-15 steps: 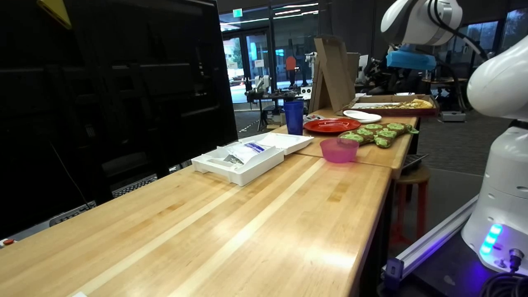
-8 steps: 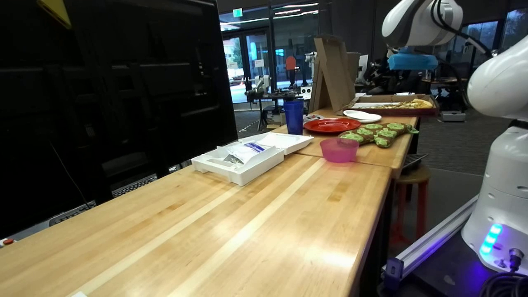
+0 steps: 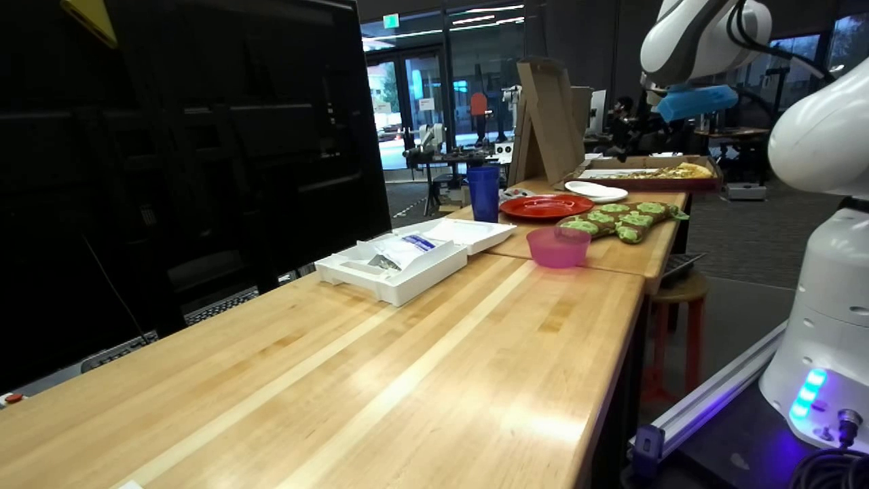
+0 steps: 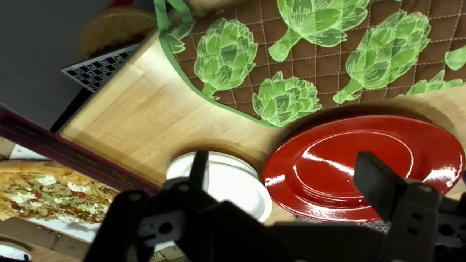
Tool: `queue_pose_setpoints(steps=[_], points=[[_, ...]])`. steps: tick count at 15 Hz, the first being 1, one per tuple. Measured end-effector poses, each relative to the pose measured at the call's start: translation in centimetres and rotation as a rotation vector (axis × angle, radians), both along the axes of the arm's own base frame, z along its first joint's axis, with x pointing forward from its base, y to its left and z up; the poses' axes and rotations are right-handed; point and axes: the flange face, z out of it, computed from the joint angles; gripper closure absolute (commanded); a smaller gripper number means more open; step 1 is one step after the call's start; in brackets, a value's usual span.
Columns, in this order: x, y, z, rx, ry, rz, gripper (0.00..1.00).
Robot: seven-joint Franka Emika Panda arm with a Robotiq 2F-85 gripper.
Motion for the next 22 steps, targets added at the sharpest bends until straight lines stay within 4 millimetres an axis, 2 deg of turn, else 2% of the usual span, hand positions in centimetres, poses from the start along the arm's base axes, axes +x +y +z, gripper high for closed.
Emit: queue_pose_setpoints(steps=[9,18,22], points=[[0.1,0.3,-2.2,-0.07,0.161,0.156,0.0],[3.8,2.2,-5.0,-0.046,0.228,0.251,0.0],[4.8,2.7,-5.8,-0.041,0.235,0.285,0.0]])
